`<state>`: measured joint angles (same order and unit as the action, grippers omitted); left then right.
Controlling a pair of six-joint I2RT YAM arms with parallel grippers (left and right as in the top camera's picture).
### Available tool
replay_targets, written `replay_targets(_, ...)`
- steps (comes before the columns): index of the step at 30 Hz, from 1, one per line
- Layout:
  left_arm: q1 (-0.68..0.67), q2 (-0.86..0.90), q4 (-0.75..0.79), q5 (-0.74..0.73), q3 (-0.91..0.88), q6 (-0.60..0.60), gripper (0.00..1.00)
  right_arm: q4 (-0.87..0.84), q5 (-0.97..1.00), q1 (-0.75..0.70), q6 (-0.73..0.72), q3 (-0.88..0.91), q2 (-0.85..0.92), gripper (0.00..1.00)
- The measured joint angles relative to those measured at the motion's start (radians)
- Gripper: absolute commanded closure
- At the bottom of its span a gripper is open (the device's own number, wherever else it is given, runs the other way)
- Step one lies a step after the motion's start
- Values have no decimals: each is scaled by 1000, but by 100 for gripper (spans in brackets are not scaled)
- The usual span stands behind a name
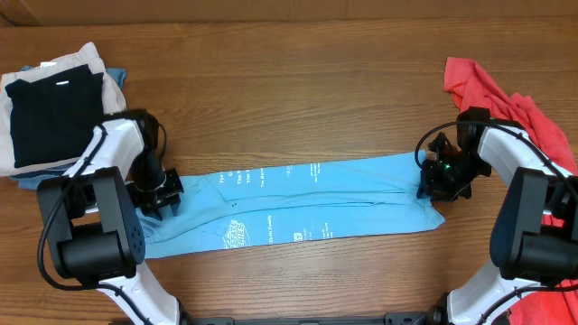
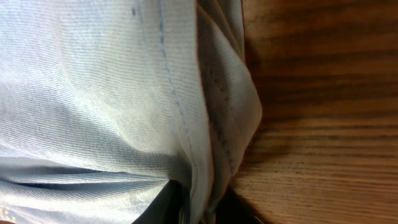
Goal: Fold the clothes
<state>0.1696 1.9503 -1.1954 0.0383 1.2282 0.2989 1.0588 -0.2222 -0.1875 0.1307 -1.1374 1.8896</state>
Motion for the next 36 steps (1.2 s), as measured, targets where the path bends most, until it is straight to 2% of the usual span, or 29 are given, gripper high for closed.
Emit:
replay_targets(1,0,0,42,0,-19,2,76,-2,0,0,-1,0,0,83)
replay_targets(5,-5,-48,162,-2,-87,12,80,-21,-3,0,-14,1,0,83)
replay_targets(14,-6,-103,520,3,-139,13,82,-61,-14,0,-26,1,0,82)
replay_targets(20,-7,-93,645,0,-140,5,79,-118,-26,0,-27,1,0,82)
replay_targets(27,-11,-89,653,-37,-135,-45,60,-158,-33,1,-43,1,0,83)
replay_targets(33,-11,-77,536,-68,-90,-66,59,-159,-34,1,-49,1,0,89)
replay_targets(36,-11,-69,452,-76,-57,-66,59,-161,-35,1,-50,1,0,96)
